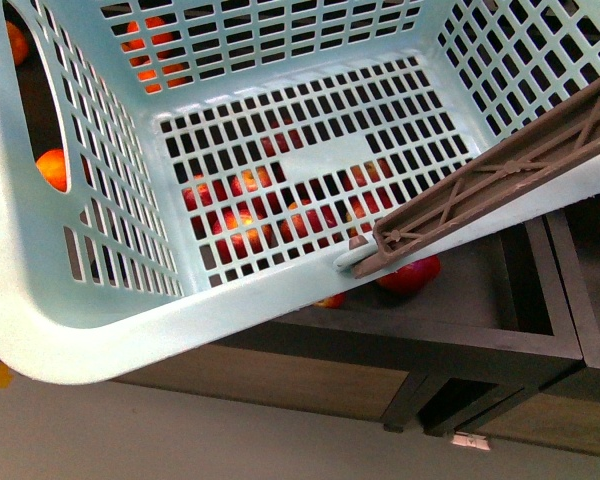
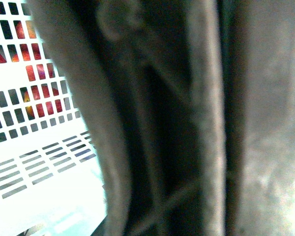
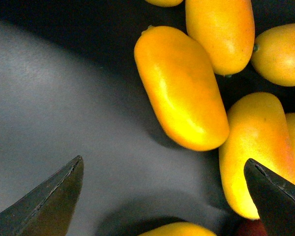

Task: Pick mango and avocado into basket

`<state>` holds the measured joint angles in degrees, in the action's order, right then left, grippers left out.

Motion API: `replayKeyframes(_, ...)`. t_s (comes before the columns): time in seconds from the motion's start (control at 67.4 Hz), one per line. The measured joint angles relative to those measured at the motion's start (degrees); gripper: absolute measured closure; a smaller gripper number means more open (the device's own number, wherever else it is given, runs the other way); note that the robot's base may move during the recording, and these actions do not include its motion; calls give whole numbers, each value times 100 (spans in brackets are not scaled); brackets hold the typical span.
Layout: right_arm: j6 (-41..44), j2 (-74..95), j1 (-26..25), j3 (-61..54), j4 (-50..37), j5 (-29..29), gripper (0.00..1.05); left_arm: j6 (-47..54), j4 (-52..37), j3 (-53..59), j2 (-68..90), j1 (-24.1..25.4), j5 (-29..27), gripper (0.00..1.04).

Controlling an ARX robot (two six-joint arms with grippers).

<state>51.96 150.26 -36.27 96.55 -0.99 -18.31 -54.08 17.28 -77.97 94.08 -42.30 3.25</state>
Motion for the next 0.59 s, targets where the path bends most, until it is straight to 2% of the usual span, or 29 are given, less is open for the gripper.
replayKeyframes(0.593, -72, 1759, 264, 2774, 1349, 365, 9, 2, 0, 0, 0, 0, -4, 91)
